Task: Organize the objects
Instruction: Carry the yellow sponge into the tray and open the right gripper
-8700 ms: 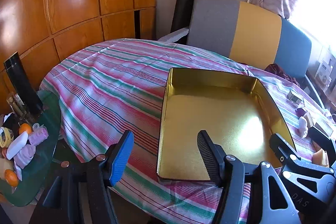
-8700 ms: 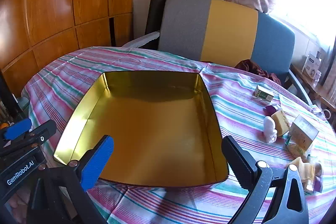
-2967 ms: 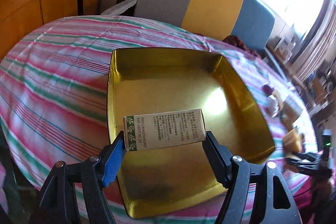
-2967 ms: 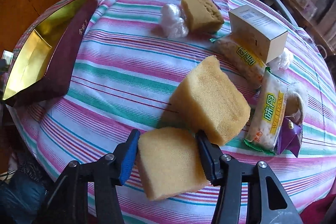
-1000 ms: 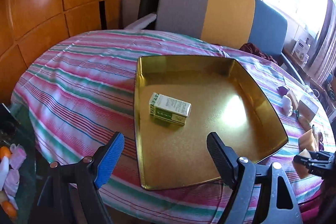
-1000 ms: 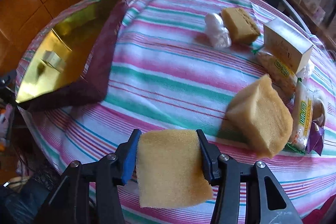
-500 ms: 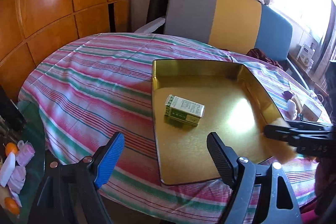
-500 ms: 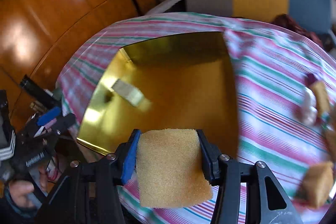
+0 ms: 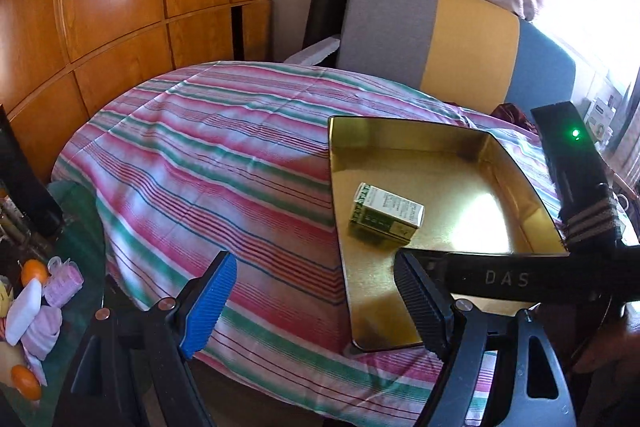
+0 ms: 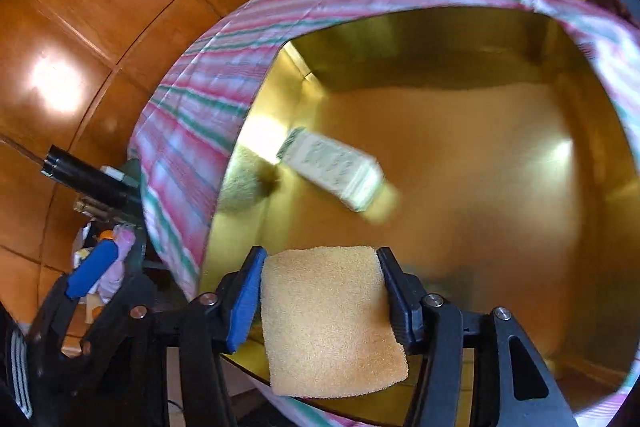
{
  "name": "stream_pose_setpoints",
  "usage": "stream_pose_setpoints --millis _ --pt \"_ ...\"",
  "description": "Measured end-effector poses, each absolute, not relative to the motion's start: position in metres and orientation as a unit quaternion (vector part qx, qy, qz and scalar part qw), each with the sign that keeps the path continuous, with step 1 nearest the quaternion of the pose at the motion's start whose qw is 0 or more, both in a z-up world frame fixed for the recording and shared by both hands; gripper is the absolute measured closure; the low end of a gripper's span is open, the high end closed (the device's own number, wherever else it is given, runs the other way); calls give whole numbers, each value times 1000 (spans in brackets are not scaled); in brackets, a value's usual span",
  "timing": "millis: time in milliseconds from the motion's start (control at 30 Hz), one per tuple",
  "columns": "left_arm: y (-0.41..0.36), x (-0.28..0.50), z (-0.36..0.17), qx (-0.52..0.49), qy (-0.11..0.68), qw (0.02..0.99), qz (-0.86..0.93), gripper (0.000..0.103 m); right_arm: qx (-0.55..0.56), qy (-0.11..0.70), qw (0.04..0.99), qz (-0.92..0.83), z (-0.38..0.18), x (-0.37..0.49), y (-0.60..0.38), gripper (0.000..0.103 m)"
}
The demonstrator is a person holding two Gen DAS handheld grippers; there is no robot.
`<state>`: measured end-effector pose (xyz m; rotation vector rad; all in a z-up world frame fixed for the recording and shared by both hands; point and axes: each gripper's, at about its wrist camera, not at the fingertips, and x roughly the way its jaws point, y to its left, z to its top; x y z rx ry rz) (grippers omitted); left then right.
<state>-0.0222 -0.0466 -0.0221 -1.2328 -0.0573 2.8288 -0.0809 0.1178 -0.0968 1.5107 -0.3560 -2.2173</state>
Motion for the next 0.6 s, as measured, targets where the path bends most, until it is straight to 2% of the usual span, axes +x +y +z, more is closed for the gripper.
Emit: stream_pose_setpoints --millis 100,167,467,600 --pt "-52 -23 -23 -399 -26 22 916 21 550 -169 240 -782 -104 -82 111 27" --pt "-55 -23 -22 -397 -30 21 917 21 546 -189 251 -777 -105 -80 113 23" --pt "-56 -23 -24 -399 -42 30 915 21 529 -180 223 -798 -96 -64 133 19" --pt "-57 -24 -24 -403 -56 41 912 21 514 -151 200 -820 -88 -55 140 16"
